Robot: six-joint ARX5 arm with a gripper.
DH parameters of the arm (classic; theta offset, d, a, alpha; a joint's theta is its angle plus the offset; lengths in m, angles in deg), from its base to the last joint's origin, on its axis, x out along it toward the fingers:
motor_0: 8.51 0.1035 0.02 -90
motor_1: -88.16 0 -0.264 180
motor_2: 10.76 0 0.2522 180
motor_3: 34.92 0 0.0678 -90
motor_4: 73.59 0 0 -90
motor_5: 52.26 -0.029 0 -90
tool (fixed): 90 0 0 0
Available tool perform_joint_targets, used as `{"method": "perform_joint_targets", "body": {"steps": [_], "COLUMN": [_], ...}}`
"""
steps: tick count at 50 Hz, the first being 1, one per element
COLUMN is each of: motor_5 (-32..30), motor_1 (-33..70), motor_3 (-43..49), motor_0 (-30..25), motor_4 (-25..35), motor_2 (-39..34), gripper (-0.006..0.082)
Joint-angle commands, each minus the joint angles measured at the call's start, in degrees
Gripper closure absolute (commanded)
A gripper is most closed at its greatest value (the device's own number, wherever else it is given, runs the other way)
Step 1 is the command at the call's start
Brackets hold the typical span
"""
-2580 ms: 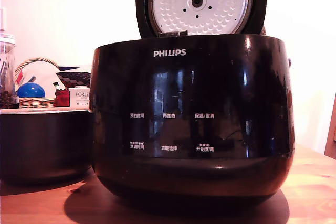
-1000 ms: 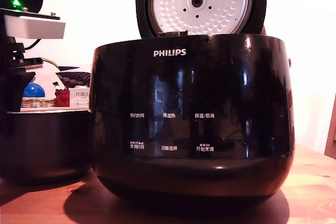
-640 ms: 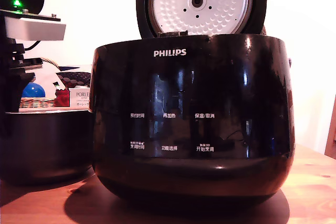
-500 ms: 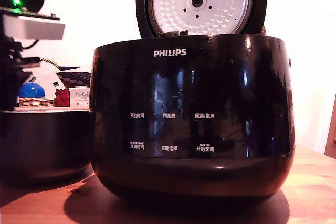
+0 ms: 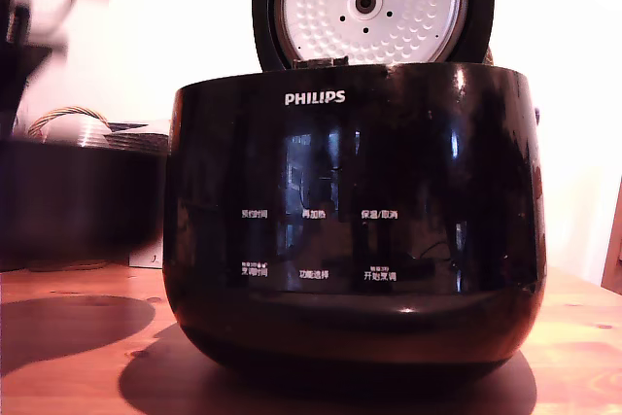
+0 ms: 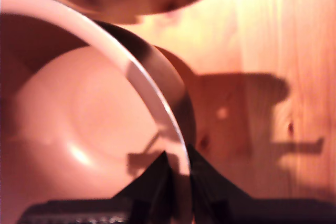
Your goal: Pick up the metallic pot next to the rice cooker
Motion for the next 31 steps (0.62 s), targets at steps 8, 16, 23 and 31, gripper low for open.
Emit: {"method": "perform_joint_targets", "body": {"steps": [8, 16, 23, 31], "motor_5": [1.7, 1.8, 1.9, 2.7], "motor_1": [-1.7, -1.7, -1.7, -1.7], "motor_3": [5.2, 6.3, 7.5, 7.8], "motor_0": [-2.1, -3.4, -3.7, -3.7], "motor_4": [-3.1, -3.4, -3.5, -3.7], "motor_2": [7.2, 11.4, 13.3, 13.5], "gripper": [0.0792, 0.0792, 0.0792, 0.0792]}}
